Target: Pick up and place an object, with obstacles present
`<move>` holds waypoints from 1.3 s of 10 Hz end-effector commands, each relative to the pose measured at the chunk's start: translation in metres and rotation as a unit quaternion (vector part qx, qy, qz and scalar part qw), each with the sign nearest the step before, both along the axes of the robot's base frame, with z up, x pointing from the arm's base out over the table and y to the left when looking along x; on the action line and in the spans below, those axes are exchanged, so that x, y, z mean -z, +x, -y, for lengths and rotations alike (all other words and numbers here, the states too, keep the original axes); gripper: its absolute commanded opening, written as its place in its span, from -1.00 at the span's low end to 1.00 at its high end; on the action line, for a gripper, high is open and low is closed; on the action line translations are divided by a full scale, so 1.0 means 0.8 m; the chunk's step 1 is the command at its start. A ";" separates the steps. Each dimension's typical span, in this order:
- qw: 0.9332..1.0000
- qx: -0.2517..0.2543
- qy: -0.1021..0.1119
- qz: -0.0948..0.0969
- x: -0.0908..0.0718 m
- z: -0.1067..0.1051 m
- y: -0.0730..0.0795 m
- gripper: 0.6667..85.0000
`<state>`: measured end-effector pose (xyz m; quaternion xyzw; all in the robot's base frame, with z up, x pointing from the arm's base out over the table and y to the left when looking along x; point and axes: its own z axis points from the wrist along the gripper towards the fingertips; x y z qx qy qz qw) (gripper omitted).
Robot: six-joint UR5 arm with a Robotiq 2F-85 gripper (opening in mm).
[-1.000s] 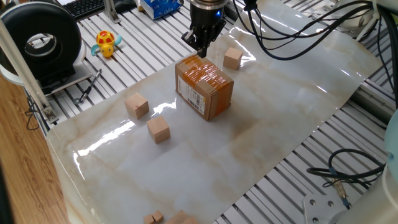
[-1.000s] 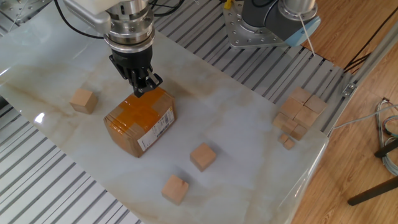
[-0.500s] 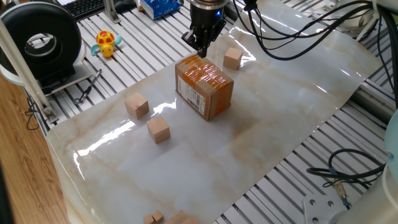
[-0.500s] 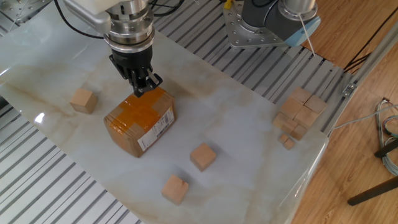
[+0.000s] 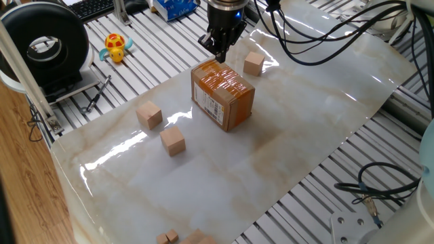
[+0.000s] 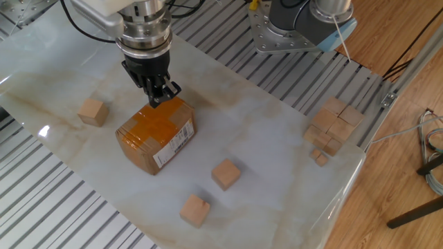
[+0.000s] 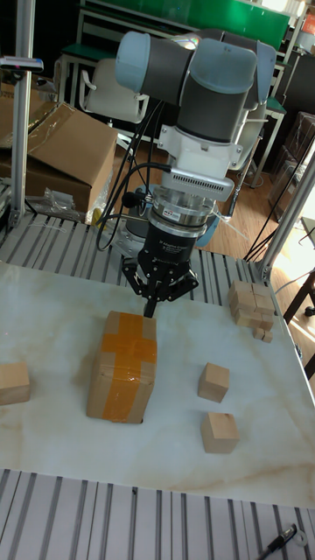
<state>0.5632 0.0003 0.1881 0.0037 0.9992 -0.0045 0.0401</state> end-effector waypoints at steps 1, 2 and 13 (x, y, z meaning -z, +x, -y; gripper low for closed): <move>1.000 0.001 0.006 0.001 -0.002 -0.003 0.001 -0.98; 1.000 0.001 0.006 0.001 -0.002 -0.004 0.001 -0.98; 1.000 0.000 0.021 0.008 -0.004 -0.016 0.007 -0.98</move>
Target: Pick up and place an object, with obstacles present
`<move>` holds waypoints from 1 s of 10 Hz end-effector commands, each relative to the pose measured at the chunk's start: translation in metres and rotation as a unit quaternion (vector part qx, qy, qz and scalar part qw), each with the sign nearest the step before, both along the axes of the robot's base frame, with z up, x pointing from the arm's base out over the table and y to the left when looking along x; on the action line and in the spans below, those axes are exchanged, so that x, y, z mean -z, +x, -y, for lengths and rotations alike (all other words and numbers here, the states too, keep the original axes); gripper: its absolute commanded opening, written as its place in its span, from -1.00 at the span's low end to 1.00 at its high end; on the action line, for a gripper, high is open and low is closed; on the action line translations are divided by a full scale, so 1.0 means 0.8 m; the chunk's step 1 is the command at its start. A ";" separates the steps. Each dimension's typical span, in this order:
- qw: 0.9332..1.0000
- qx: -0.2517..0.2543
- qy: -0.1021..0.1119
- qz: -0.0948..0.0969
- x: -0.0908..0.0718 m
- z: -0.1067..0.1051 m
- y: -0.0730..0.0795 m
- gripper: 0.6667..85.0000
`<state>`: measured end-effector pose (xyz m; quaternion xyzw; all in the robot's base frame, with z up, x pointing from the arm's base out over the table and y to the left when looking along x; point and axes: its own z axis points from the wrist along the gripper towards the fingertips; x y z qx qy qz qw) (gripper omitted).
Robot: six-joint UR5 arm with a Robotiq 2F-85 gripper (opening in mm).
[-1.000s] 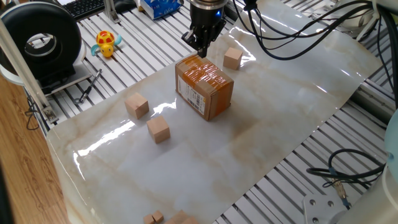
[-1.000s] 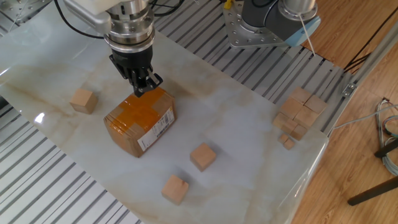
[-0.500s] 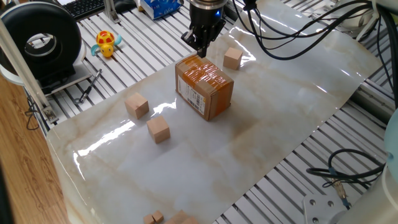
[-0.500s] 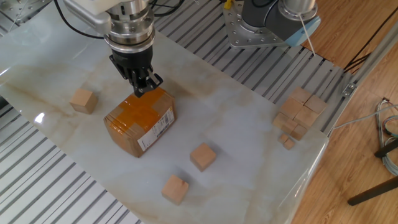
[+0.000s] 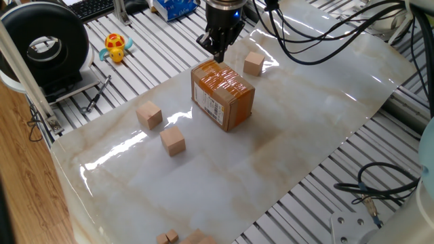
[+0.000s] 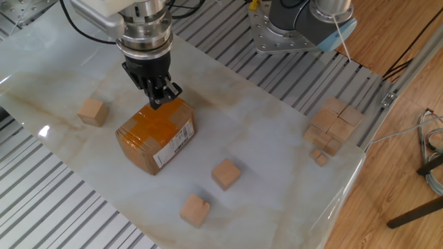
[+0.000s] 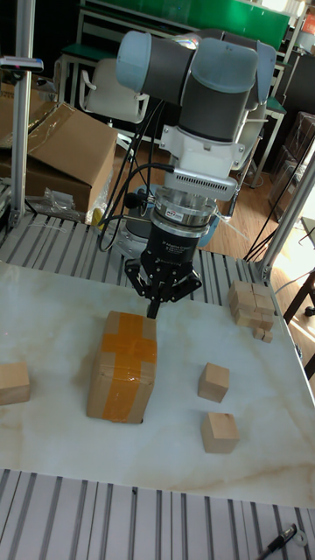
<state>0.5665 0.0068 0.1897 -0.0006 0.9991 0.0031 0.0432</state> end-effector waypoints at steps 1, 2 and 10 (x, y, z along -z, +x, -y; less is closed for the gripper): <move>1.000 0.002 0.020 0.010 -0.002 -0.011 0.006 -0.98; 0.999 0.006 0.038 0.011 -0.004 -0.024 0.007 -0.98; 1.000 -0.013 0.005 -0.013 -0.005 -0.008 -0.006 -0.98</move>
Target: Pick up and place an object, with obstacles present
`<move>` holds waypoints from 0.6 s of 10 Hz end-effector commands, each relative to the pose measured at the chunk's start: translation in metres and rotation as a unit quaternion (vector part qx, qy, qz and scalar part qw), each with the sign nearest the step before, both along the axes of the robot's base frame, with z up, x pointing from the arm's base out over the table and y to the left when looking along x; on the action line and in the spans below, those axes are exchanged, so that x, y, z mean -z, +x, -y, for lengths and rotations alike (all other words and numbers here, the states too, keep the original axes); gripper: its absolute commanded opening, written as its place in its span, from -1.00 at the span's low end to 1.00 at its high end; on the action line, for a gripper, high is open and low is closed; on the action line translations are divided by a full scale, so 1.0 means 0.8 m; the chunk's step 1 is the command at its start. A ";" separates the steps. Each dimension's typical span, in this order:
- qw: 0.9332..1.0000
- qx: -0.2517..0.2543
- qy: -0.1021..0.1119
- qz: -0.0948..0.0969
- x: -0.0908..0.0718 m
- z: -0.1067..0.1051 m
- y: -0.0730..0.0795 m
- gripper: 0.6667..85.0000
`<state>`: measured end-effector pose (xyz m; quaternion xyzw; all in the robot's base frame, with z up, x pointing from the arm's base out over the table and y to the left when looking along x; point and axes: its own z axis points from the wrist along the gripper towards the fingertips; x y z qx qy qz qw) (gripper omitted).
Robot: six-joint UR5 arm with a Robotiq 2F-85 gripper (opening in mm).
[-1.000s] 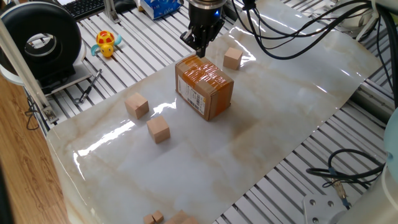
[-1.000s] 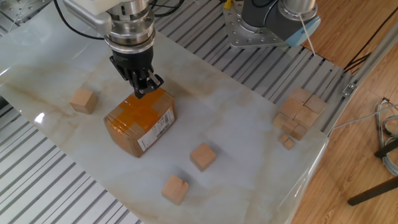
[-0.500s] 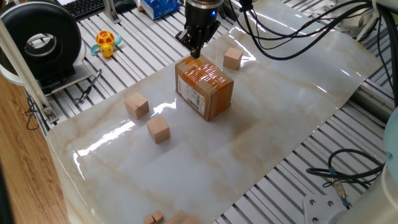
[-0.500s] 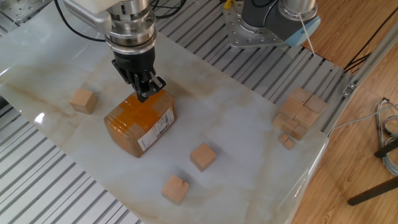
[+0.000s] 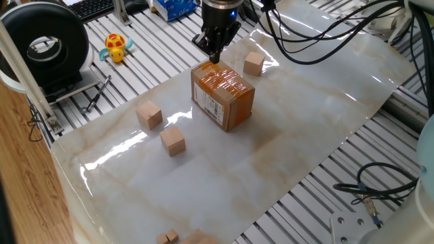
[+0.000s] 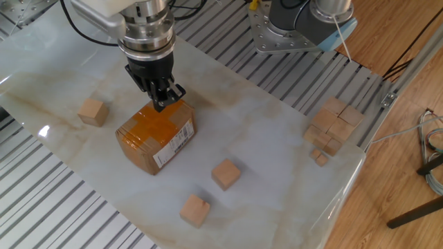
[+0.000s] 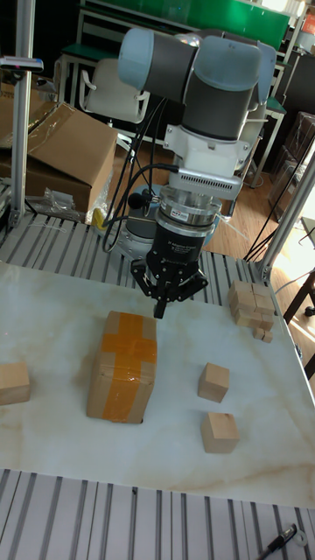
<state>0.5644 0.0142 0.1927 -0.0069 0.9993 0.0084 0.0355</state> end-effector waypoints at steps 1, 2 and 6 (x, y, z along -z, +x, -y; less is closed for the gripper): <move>1.000 -0.008 -0.003 -0.007 -0.001 0.003 -0.005 -0.98; 1.000 -0.010 -0.002 -0.007 -0.001 0.002 -0.005 -0.98; 1.000 -0.009 0.024 0.006 -0.003 -0.015 0.004 -0.98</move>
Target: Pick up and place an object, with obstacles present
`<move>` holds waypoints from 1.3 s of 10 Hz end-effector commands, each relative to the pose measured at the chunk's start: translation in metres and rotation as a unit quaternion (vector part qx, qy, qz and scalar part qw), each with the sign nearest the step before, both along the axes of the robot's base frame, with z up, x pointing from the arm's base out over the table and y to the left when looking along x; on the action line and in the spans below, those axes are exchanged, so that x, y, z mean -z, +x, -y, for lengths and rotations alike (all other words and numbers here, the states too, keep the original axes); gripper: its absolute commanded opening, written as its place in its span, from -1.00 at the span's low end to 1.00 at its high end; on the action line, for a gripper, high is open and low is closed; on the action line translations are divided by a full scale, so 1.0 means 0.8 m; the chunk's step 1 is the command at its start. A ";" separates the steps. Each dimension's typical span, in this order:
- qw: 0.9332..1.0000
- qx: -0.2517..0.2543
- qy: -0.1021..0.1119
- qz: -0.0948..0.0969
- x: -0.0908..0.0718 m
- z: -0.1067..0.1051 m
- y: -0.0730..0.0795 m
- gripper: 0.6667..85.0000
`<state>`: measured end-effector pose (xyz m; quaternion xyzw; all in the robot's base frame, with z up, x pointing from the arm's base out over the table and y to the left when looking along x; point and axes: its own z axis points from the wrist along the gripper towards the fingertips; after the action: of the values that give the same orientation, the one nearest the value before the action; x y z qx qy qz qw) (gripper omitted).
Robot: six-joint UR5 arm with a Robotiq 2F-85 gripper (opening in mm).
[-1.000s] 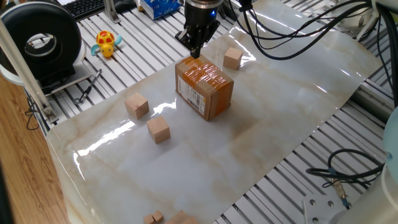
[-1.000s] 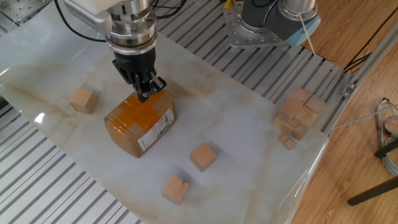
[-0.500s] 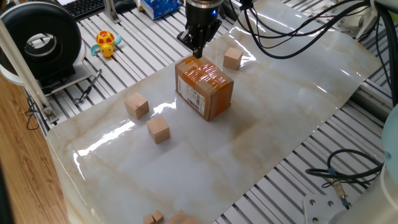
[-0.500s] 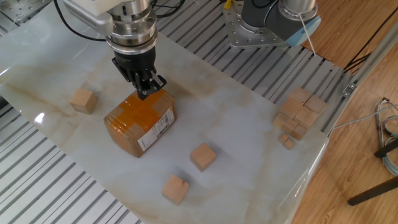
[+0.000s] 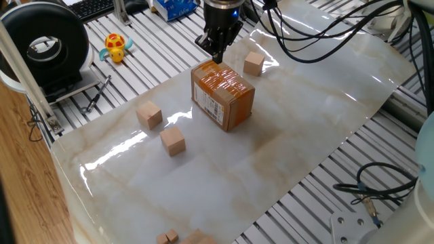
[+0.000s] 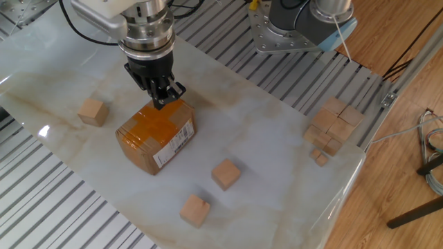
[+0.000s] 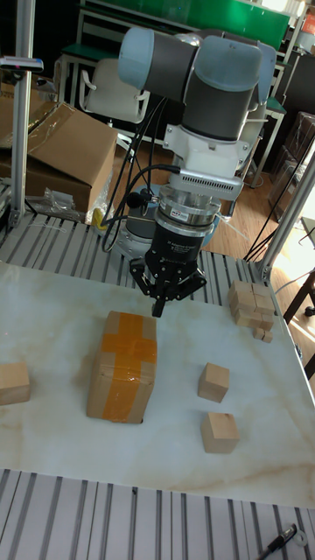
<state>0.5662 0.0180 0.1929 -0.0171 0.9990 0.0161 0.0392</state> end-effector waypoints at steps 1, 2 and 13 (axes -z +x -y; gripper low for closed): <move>1.000 0.003 0.015 -0.004 -0.002 -0.009 -0.003 -0.91; 1.000 -0.003 0.010 -0.001 -0.002 -0.006 -0.001 -0.87; 1.000 -0.022 0.010 0.007 0.014 -0.044 0.007 -0.01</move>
<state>0.5792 0.0543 0.1837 -0.0244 0.9972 0.0358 0.0608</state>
